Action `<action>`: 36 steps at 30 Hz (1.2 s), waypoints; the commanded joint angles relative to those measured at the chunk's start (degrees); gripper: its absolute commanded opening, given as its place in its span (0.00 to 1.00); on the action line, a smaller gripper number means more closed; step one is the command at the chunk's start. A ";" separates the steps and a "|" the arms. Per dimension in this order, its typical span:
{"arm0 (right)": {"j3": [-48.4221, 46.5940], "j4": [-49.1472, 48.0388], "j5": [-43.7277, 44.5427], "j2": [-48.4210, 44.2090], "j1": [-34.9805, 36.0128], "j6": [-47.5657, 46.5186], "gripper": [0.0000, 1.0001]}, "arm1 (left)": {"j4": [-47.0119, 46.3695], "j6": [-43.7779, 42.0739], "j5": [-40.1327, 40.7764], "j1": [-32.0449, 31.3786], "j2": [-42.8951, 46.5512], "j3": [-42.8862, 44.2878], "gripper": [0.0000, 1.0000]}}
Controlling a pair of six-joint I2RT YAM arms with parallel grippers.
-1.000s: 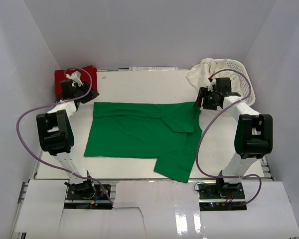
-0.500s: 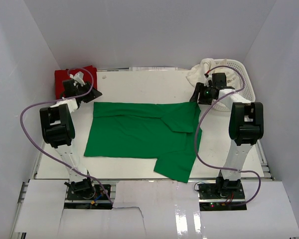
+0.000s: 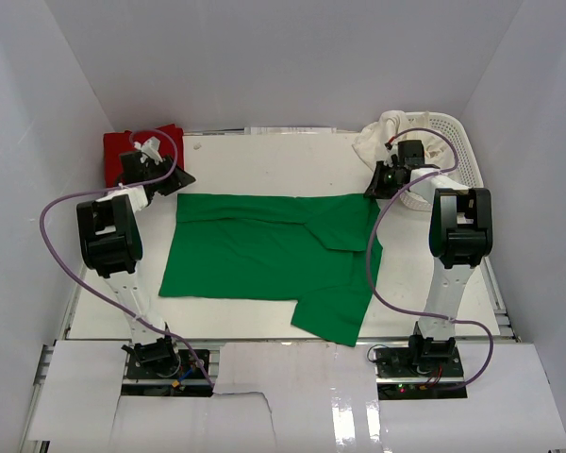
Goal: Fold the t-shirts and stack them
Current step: Fold the flattened tshirt in 1/3 of the way
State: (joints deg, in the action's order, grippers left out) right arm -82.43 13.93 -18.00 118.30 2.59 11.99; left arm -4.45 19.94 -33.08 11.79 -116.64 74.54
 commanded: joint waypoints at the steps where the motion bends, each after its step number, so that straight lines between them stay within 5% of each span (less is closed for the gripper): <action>1: -1.42 -1.45 -0.02 0.17 -0.30 0.23 0.16 | 0.49 -0.61 -2.34 0.25 -0.25 2.19 0.55; 4: -1.06 -1.72 0.07 0.09 -0.22 0.32 0.08 | 0.75 -0.43 -2.51 0.25 -0.34 1.66 0.55; 36: -1.50 -0.22 -0.19 -1.67 -0.22 -1.35 0.08 | -0.39 -1.32 1.00 0.16 -1.31 1.04 0.47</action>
State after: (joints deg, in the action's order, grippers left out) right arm -82.43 13.56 -17.98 118.48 2.59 11.42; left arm -4.01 18.48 -32.34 11.79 -120.22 73.80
